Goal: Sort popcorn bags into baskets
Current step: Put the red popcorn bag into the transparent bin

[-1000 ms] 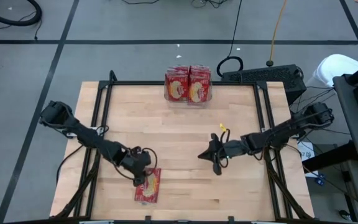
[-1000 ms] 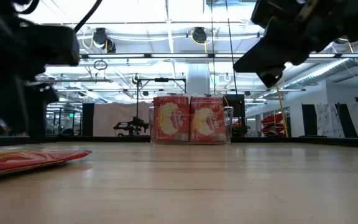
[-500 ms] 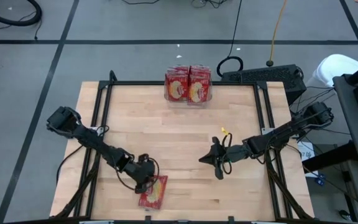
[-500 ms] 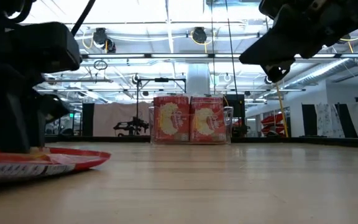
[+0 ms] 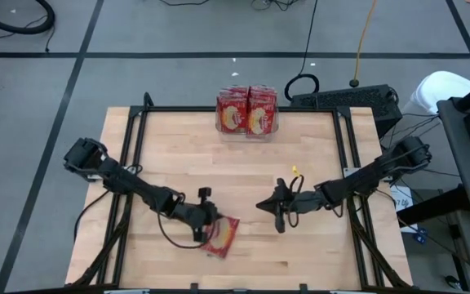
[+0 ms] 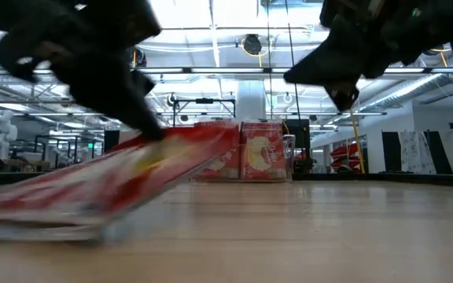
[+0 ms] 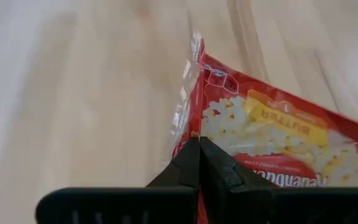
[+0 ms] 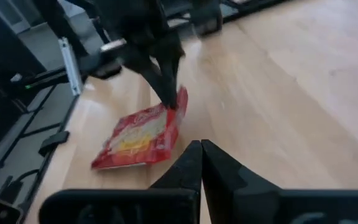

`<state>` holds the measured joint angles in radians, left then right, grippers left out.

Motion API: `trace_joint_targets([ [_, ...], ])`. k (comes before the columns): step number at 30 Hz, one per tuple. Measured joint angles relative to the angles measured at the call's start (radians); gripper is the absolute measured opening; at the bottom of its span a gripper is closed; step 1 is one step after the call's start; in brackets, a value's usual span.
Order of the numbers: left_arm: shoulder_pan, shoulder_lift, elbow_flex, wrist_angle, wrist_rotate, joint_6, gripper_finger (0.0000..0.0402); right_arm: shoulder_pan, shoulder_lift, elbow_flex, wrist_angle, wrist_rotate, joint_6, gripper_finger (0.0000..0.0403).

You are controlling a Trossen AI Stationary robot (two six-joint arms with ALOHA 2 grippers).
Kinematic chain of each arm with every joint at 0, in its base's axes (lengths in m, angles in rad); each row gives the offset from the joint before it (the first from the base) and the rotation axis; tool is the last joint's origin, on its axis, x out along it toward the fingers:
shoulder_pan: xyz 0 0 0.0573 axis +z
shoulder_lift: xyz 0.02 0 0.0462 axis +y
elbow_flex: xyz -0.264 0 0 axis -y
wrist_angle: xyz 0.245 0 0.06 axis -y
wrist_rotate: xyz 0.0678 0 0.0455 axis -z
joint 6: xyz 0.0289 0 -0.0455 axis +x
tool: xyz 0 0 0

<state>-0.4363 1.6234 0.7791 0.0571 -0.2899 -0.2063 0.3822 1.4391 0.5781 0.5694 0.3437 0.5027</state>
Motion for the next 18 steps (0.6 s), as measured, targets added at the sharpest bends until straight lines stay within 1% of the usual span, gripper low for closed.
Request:
trace_joint_targets([
  [2, 0.02, 0.0, 0.029, 0.001, -0.022, 0.052, 0.0004, -0.005, 0.045, 0.0, 0.034, -0.002, 0.032, 0.0011],
  [5, 0.047, -0.001, 0.071, -0.008, -0.041, 0.131, 0.0003, -0.013, 0.105, 0.017, 0.052, -0.004, 0.075, 0.0041],
  [10, 0.083, -0.001, 0.112, -0.01, -0.052, 0.223, 0.0003, -0.027, 0.18, 0.088, 0.073, -0.062, 0.086, 0.0116],
  [14, 0.098, -0.001, 0.117, -0.006, -0.052, 0.25, 0.0003, -0.048, 0.227, 0.108, 0.12, -0.076, 0.083, 0.0175],
  [18, 0.106, -0.002, 0.114, -0.012, -0.053, 0.249, 0.0002, -0.062, 0.245, 0.108, 0.186, -0.132, 0.079, 0.0211],
])
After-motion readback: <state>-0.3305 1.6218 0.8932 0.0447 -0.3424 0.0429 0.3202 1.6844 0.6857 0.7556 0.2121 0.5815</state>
